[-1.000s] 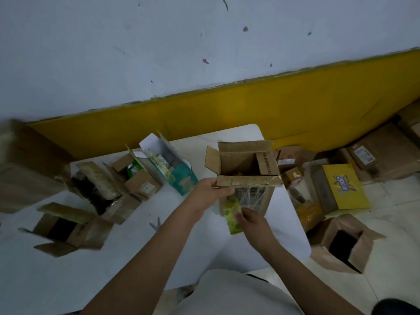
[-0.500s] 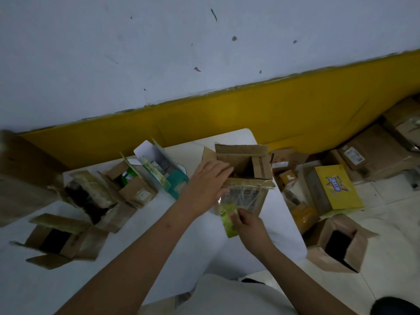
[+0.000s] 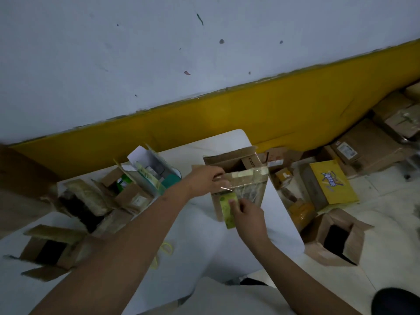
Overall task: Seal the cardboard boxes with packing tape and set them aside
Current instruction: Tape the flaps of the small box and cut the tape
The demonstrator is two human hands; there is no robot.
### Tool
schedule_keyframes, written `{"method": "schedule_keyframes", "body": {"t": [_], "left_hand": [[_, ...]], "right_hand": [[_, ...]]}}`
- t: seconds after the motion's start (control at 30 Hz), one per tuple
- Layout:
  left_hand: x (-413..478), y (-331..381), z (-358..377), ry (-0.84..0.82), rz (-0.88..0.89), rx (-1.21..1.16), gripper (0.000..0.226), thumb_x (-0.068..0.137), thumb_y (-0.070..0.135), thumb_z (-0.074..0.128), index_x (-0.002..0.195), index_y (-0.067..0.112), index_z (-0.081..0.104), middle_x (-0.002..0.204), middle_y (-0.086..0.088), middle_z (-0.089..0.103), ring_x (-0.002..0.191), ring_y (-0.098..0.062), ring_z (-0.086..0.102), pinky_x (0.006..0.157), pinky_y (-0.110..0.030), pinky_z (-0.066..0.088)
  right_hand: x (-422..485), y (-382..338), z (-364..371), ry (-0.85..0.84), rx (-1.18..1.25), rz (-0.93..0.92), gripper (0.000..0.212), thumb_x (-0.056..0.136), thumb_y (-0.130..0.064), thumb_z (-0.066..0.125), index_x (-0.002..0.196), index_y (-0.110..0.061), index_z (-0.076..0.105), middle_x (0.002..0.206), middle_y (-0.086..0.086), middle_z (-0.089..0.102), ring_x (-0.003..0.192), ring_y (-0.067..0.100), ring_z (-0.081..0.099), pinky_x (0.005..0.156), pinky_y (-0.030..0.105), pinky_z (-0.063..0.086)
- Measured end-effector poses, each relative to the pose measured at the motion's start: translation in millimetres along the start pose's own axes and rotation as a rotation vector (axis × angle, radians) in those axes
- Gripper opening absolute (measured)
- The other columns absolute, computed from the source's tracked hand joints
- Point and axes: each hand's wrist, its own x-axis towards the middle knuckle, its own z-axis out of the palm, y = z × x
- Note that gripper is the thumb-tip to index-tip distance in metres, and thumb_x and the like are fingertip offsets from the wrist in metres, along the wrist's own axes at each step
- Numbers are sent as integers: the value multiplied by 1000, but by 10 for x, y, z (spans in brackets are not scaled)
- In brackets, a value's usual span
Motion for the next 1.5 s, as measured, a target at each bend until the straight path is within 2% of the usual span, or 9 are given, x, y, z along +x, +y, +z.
{"method": "schedule_keyframes", "body": {"t": [0.27,0.37,0.47,0.57,0.63,0.73,0.87,1.17,1.5], "left_hand": [[56,45,34,-31,-19,83,27,87,41,69,93,15,66,93,-1,65,89,-17,61,64,-27,37],[80,37,48,-52,-18,72,21,86,38,69,87,17,65,88,0,65,87,-19,62,63,-26,38],[78,-13,76,-11,6,47,22,83,38,72,94,21,63,93,1,67,91,-20,64,70,-27,46],[-114,-241,118,233,12,-26,51,75,48,74,119,24,61,109,2,67,100,-17,59,85,-32,47],[-430,-442,259,568,-52,-178,37,81,42,69,113,24,61,105,7,61,99,-9,54,86,-23,43],[-1006,-789,706,984,-534,-472,8,91,23,62,90,18,56,87,3,58,81,-11,55,72,-24,43],[-1436,-1466,1509,626,-1108,-463,32,95,33,58,89,2,66,89,-15,70,83,-30,65,72,-36,52],[-1171,-1648,2102,378,-1361,-436,84,81,57,68,129,-6,38,127,-25,45,116,-42,49,88,-53,48],[-1147,-1436,2093,357,-1478,-896,87,75,47,78,133,-7,43,129,-24,51,111,-35,54,98,-47,47]], "right_hand": [[125,-19,-49,33,-190,-63,23,92,-40,62,84,-21,50,78,-4,55,71,13,53,51,20,30],[284,-54,-153,327,-471,-400,52,74,-48,77,111,-17,56,108,5,57,94,24,56,72,31,47],[644,-148,-253,264,-717,-634,82,63,-62,76,128,-15,57,122,9,59,115,32,55,105,49,37],[943,-211,-253,-11,-847,-737,68,71,-69,67,118,-20,63,109,2,67,109,27,59,108,43,26],[1031,-234,-214,-120,-875,-720,59,78,-68,61,116,-23,61,111,-1,66,110,24,57,99,38,29],[1079,-249,-162,-114,-826,-705,59,79,-68,60,118,-24,60,116,-2,65,114,23,54,93,37,32],[1086,-225,-69,-121,-781,-703,60,78,-67,60,123,-26,58,120,-3,62,116,23,53,93,39,35],[1070,-71,-17,-78,-726,-857,60,84,-68,48,125,-25,58,116,-2,59,108,22,53,93,41,40],[1209,67,-247,-146,-532,-862,67,85,-61,56,137,-20,51,128,2,51,118,23,44,100,40,39]]}}
